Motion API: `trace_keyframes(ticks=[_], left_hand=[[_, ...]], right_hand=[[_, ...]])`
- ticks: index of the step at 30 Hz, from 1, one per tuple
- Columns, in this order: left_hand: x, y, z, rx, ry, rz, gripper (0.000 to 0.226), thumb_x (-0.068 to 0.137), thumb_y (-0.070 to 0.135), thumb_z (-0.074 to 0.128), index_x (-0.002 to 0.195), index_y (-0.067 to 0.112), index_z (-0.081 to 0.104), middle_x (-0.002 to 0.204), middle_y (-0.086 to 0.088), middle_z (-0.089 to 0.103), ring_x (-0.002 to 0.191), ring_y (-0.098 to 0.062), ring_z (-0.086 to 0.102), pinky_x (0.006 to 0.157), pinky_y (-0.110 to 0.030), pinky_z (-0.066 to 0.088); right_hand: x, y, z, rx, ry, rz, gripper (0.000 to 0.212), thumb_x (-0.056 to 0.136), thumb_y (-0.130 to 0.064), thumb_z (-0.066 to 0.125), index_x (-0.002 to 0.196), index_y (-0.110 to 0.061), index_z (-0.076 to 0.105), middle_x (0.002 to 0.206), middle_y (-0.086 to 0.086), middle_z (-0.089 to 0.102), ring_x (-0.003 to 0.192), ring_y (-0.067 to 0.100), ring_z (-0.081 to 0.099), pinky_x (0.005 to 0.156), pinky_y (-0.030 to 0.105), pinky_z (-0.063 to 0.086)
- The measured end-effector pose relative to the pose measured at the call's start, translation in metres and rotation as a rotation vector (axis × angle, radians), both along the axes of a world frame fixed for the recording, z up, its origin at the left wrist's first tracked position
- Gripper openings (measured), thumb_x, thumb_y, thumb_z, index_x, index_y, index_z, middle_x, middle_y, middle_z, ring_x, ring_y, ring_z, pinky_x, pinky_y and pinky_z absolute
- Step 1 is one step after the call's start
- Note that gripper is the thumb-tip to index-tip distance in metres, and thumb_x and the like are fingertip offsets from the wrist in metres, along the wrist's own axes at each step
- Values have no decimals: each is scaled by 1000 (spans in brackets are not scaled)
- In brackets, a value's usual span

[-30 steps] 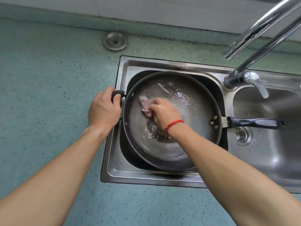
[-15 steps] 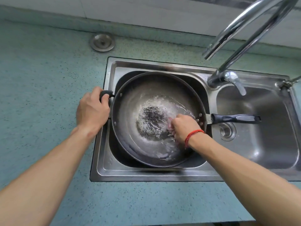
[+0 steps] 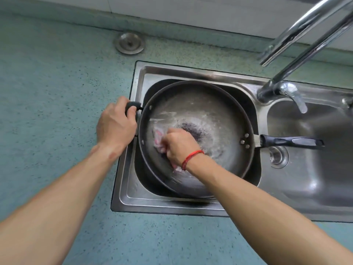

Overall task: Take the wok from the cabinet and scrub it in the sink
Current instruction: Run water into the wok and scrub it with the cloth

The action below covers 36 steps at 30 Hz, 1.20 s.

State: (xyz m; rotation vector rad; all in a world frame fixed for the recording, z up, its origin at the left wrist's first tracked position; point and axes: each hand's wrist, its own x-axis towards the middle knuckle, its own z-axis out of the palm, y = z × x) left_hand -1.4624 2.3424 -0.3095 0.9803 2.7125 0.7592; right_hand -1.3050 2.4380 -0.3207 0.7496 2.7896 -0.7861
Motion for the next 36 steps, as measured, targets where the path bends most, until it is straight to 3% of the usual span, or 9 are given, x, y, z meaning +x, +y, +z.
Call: trace_keyframes(ticks=[3, 9, 14, 18, 20, 23, 25, 31, 36], left_hand=[[0, -1, 0, 12, 0, -11, 19, 100, 31, 45, 96, 14, 53, 87, -12, 61, 78, -31, 51, 63, -36, 36], [0, -1, -1, 21, 2, -14, 19, 99, 30, 46, 93, 14, 52, 82, -11, 58, 77, -31, 50, 65, -36, 33], [1, 0, -1, 26, 10, -2, 20, 99, 32, 46, 95, 14, 54, 83, -11, 59, 78, -33, 52, 64, -38, 38], [2, 0, -1, 20, 8, 4, 21, 99, 33, 46, 96, 13, 54, 85, -13, 60, 79, -34, 53, 64, -39, 40], [3, 1, 0, 17, 5, 7, 22, 99, 33, 46, 96, 13, 54, 86, -14, 61, 79, -35, 52, 64, -40, 40], [4, 1, 1, 16, 6, 14, 21, 99, 32, 46, 96, 13, 54, 86, -15, 60, 78, -34, 52, 63, -39, 39], [5, 1, 3, 13, 9, 17, 21, 100, 32, 47, 96, 12, 55, 86, -14, 60, 77, -33, 52, 62, -38, 37], [5, 1, 5, 5, 13, 13, 22, 101, 31, 46, 98, 11, 55, 85, -12, 58, 76, -29, 50, 61, -36, 33], [4, 1, 3, 1, 17, 7, 22, 101, 31, 45, 99, 13, 56, 85, -11, 58, 76, -28, 50, 62, -35, 33]], right_hand=[[-18, 26, -8, 66, 15, -14, 12, 81, -12, 63, 86, -11, 74, 92, 9, 64, 86, 32, 62, 72, 31, 52], [-12, 60, -6, 194, -47, -88, 15, 89, -16, 59, 101, -14, 69, 98, 8, 58, 91, 30, 57, 64, 29, 36], [40, 87, -7, 280, -176, -198, 20, 86, -11, 62, 106, -12, 65, 104, 12, 58, 98, 34, 58, 76, 37, 49], [75, 76, 2, 267, -290, -166, 17, 84, -16, 64, 101, -13, 65, 103, 13, 59, 96, 35, 60, 78, 37, 51], [85, 62, 11, 206, -322, -141, 9, 78, -16, 63, 86, -21, 63, 96, 10, 60, 89, 33, 62, 77, 34, 51], [92, 32, 18, 95, -309, -101, 18, 77, -19, 57, 64, -22, 47, 79, 2, 53, 69, 25, 53, 74, 29, 53], [87, 14, 21, 23, -283, -45, 12, 80, -18, 54, 69, -23, 53, 79, 0, 51, 70, 21, 46, 74, 26, 50], [33, -13, 18, -117, -125, -4, 10, 75, -15, 62, 70, -11, 70, 78, 8, 63, 73, 29, 60, 66, 25, 43], [-9, 6, 5, -62, -16, -20, 10, 76, -14, 65, 79, -11, 74, 82, 12, 64, 78, 31, 60, 70, 32, 50]])
